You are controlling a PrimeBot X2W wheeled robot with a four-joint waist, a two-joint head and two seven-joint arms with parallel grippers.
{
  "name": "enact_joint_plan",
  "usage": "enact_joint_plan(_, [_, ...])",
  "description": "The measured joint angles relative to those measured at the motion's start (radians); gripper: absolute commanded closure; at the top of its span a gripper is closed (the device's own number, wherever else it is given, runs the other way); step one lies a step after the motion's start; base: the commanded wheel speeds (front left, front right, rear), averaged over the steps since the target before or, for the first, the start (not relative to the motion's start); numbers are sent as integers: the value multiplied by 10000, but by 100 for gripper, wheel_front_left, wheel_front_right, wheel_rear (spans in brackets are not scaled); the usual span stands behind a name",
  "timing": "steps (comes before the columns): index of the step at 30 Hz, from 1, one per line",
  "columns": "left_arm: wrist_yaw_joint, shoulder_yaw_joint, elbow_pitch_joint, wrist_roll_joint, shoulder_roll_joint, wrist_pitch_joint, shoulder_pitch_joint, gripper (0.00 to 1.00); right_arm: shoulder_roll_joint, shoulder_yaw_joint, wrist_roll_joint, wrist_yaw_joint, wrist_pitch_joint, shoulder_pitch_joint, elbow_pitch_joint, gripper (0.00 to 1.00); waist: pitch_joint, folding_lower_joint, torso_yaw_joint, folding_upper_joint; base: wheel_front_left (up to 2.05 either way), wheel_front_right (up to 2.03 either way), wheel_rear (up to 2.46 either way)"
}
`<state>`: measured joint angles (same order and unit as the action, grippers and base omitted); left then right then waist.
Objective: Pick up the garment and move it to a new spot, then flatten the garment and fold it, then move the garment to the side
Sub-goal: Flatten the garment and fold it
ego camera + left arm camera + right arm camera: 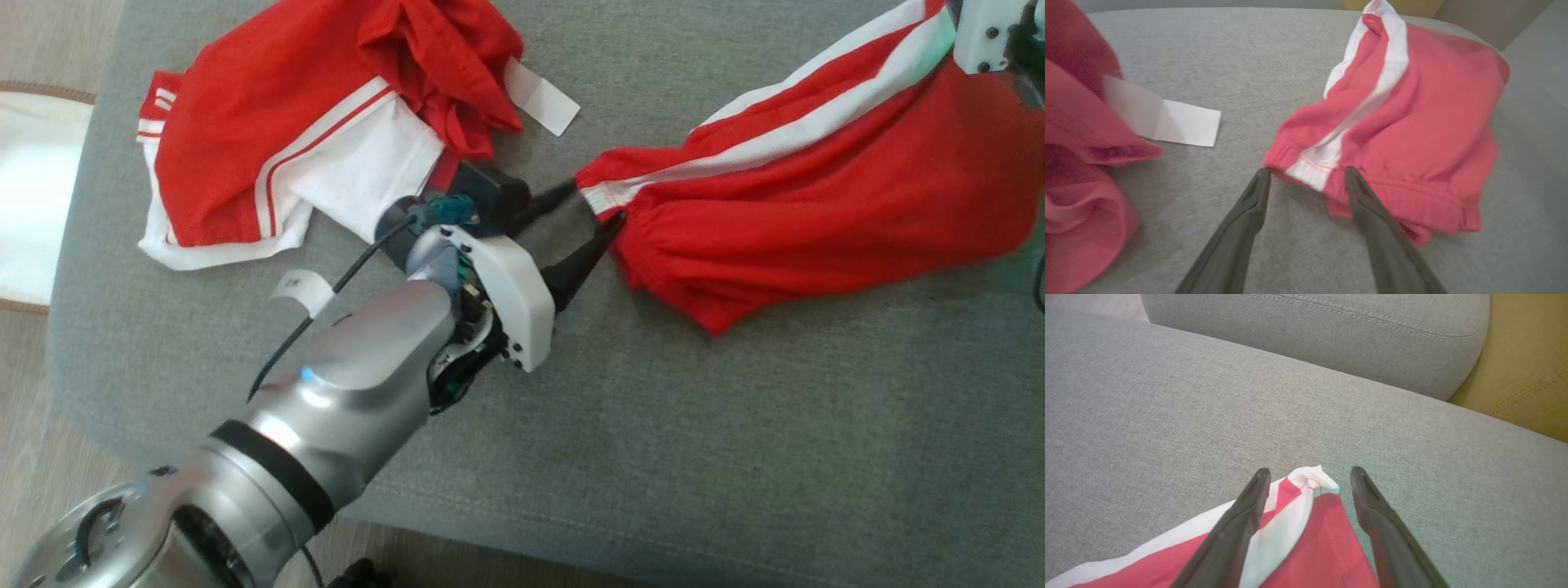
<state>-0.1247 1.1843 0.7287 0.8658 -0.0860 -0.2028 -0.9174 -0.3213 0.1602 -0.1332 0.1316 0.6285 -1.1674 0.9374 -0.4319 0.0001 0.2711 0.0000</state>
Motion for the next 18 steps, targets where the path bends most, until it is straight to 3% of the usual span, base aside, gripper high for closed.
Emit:
enact_joint_plan(11, [198, -431, 872, -17, -61, -382, -81, 0, 171, 332, -715, 0, -1837, -55, 458, 0, 587, 0, -465, 0, 0, 0, 0])
enact_joint_plan(18, [819, -1398, 633, -8, -360, -468, 514, 0, 295, 487, -1582, 0, -3910, 854, 207, 0, 1410, -1, -880, 0, 0, 0, 0])
